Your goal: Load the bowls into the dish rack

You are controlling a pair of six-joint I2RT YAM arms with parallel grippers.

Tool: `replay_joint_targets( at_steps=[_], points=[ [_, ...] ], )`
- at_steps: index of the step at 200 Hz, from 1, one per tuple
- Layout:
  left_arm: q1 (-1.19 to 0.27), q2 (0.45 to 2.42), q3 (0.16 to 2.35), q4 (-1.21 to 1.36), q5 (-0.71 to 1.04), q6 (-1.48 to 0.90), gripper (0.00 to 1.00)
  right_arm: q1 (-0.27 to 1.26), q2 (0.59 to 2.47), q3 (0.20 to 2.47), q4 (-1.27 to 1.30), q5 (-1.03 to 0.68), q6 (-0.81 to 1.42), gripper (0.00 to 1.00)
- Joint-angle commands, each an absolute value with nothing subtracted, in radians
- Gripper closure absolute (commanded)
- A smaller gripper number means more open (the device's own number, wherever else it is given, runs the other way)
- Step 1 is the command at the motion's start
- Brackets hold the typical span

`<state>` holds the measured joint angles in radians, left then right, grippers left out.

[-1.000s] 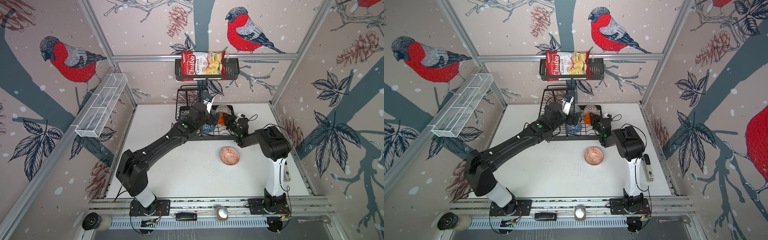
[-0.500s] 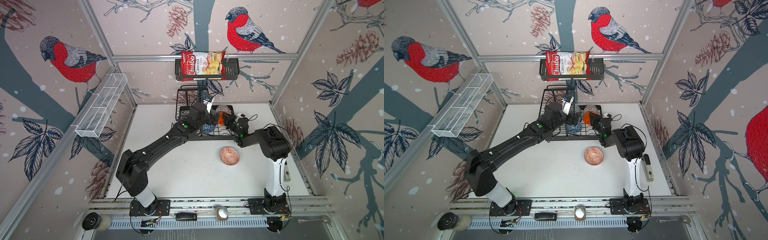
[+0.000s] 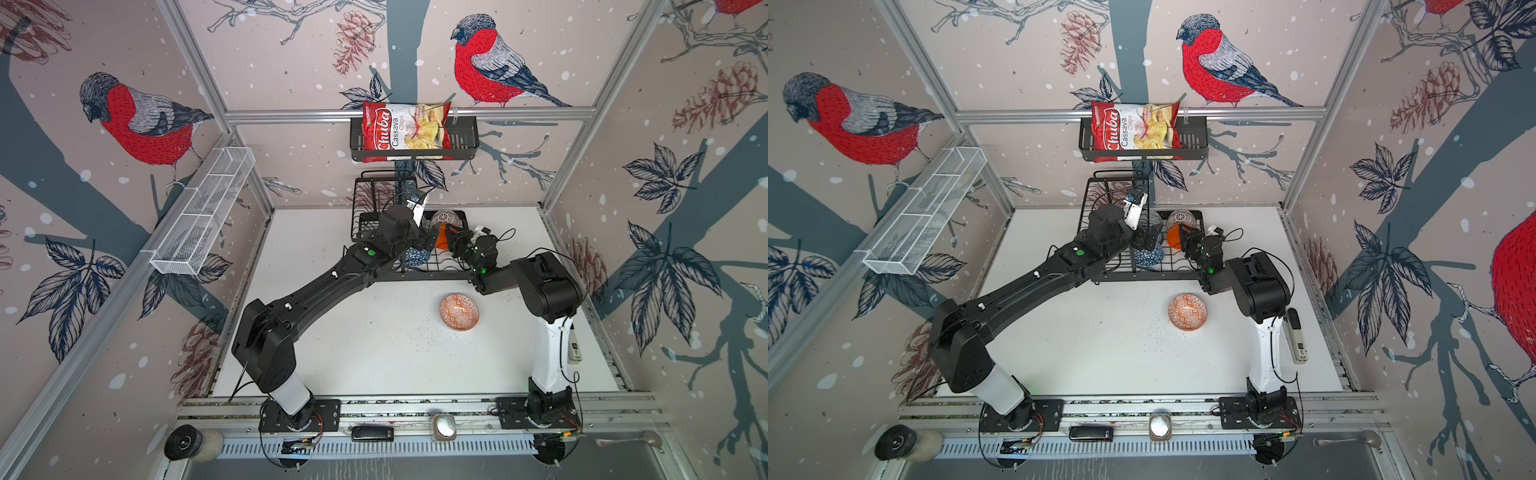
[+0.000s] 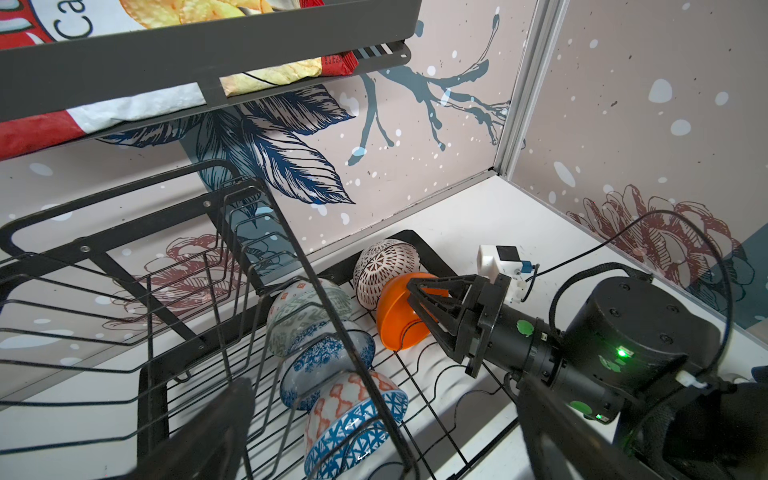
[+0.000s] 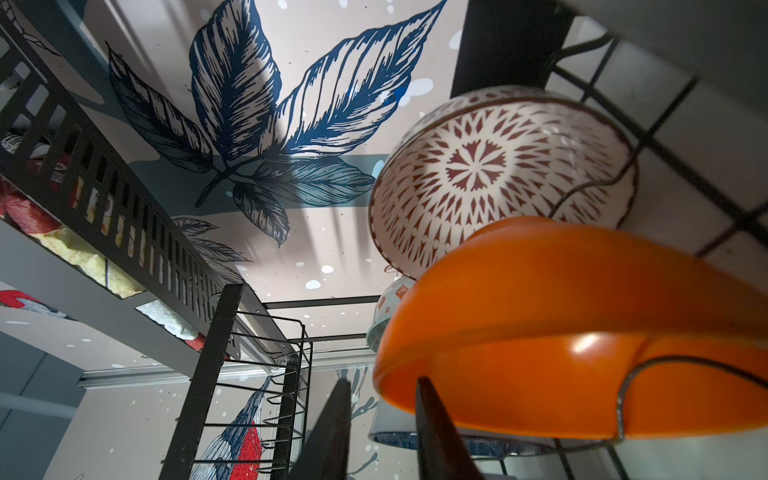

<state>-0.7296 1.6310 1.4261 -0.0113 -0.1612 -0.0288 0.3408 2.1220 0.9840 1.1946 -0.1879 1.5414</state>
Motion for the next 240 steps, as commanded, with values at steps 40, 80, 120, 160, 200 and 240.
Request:
replay_joint_targets(
  at_steps=[40, 80, 120, 160, 200, 240],
  points=[
    [-0.727, 1.628, 1.423, 0.005, -0.168, -0.037, 0.02, 0.339, 2.108, 0.977, 1.21, -0.195, 1.526, 0.67],
    [-0.728, 1.629, 1.422, 0.007, -0.172, -0.036, 0.02, 0.337, 2.093, 0.968, 1.202, -0.19, 1.517, 0.58],
    [-0.725, 1.625, 1.421, 0.007, -0.175, -0.035, 0.02, 0.335, 2.066, 0.956, 1.183, -0.182, 1.489, 0.48],
    [-0.724, 1.622, 1.421, 0.006, -0.17, -0.04, 0.02, 0.334, 2.035, 0.944, 1.162, -0.175, 1.459, 0.43],
    [-0.724, 1.617, 1.419, 0.009, -0.182, -0.04, 0.02, 0.331, 1.998, 0.935, 1.131, -0.167, 1.421, 0.37],
    [-0.724, 1.603, 1.407, 0.022, -0.206, -0.042, 0.02, 0.331, 1.947, 0.925, 1.103, -0.163, 1.367, 0.25]
  ],
)
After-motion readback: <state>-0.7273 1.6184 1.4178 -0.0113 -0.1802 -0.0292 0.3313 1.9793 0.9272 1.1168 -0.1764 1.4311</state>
